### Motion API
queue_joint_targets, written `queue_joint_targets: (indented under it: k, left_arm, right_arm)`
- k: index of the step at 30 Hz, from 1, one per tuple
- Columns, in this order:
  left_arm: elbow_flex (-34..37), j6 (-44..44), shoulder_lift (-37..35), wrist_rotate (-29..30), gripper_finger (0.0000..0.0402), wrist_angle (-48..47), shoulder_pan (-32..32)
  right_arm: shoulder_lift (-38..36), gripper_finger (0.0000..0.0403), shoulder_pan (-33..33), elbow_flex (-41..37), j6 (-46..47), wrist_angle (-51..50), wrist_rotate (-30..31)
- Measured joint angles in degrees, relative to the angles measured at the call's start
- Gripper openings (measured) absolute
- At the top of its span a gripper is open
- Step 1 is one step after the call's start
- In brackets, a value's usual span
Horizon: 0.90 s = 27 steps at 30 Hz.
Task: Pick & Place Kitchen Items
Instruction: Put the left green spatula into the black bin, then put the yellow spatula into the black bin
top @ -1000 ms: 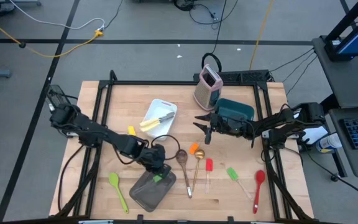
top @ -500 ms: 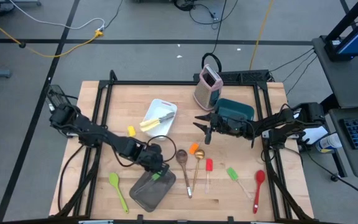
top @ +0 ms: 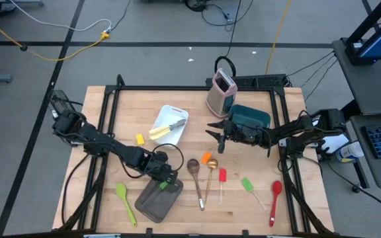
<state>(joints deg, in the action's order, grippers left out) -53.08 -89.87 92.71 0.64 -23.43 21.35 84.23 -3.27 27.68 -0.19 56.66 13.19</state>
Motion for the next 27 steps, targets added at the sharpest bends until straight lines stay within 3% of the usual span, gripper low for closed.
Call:
queue_joint_targets:
  k: [5, 13, 22, 27]
  left_arm:
    - [0.0, 0.16, 0.0, -0.04, 0.0009, -0.05, -0.49]
    - [0.0, 3.58, 0.0, -2.81, 0.0042, -0.18, -0.64]
    - [0.02, 4.1, -1.03, -15.36, 0.0056, -0.05, -3.6]
    - [-0.8, 5.29, -4.75, -13.42, 0.0056, -0.45, -3.99]
  right_arm:
    - [0.0, 0.0128, -0.01, 0.0, 0.0, 0.01, 0.0]
    - [0.0, 0.0128, 0.0, 0.0, 0.0, 0.02, 0.0]
    - [0.0, 0.0128, -0.01, 0.02, 0.0, 0.01, 0.0]
    - [0.0, 0.0128, 0.0, 0.02, 0.0, 0.0, 0.0]
